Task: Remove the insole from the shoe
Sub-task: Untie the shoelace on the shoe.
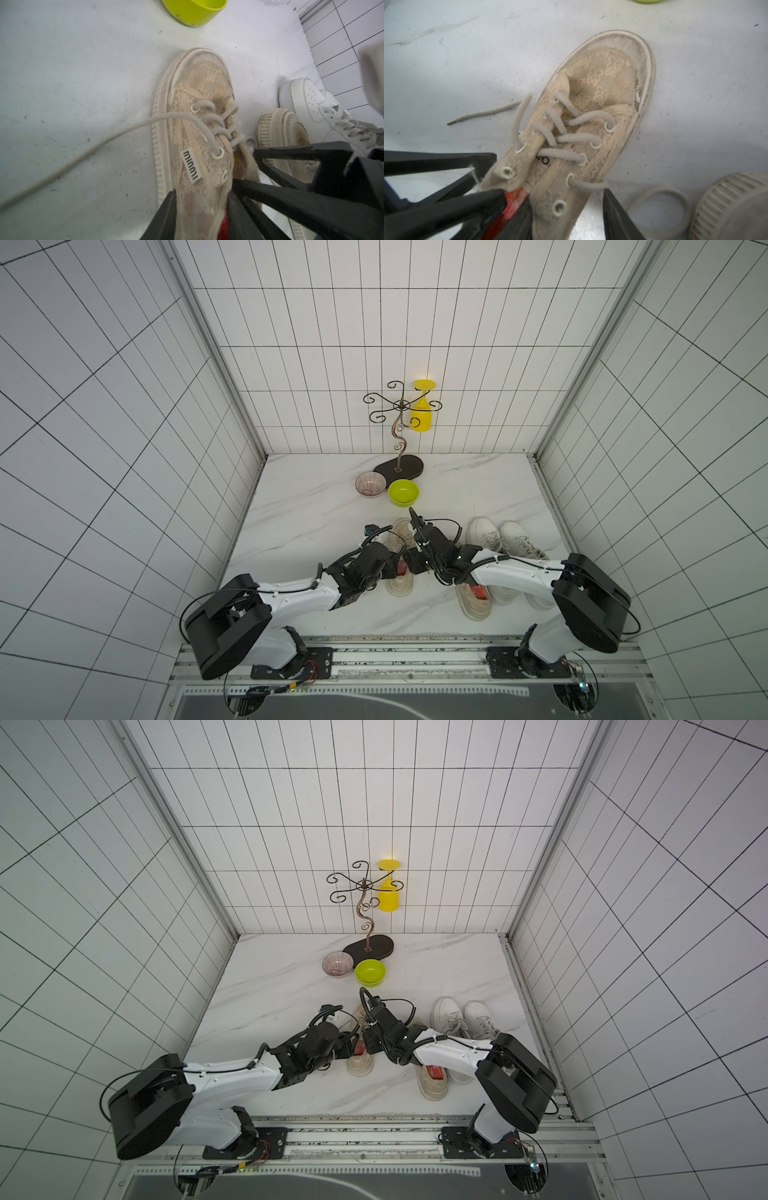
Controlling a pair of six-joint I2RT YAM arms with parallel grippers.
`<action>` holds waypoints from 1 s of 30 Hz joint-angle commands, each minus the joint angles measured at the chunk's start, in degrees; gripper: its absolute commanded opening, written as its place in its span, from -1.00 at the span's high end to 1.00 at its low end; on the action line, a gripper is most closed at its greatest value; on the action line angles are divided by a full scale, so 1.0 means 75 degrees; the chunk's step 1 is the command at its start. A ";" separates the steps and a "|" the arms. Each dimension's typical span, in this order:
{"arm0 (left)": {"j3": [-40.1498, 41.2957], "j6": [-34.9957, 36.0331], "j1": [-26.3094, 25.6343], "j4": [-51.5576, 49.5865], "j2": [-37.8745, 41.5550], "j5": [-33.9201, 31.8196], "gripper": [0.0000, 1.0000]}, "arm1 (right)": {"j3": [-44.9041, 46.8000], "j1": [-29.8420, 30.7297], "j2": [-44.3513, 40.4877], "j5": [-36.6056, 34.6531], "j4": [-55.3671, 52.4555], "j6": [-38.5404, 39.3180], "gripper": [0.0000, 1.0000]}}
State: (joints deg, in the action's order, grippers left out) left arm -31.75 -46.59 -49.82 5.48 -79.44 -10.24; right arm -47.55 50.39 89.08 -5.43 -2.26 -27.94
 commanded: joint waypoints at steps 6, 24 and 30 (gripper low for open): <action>-0.0488 0.0205 0.0069 -0.0066 -0.0565 0.0119 0.38 | -0.0278 0.0131 0.0076 -0.0686 -0.0422 -0.0017 0.29; 0.0330 -0.0054 0.0874 -0.0200 0.0234 -0.0159 1.00 | 0.0488 -0.0984 -0.0409 -0.0811 -0.0782 -0.0527 0.85; 0.0115 0.0088 0.0641 -0.0028 0.0013 0.0180 0.98 | 0.0225 -0.0505 -0.0173 -0.0137 -0.0341 0.0079 0.73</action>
State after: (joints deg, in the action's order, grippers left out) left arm -31.03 -46.50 -45.23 7.70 -78.96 -5.54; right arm -46.76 46.52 86.74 -3.86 -2.63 -30.30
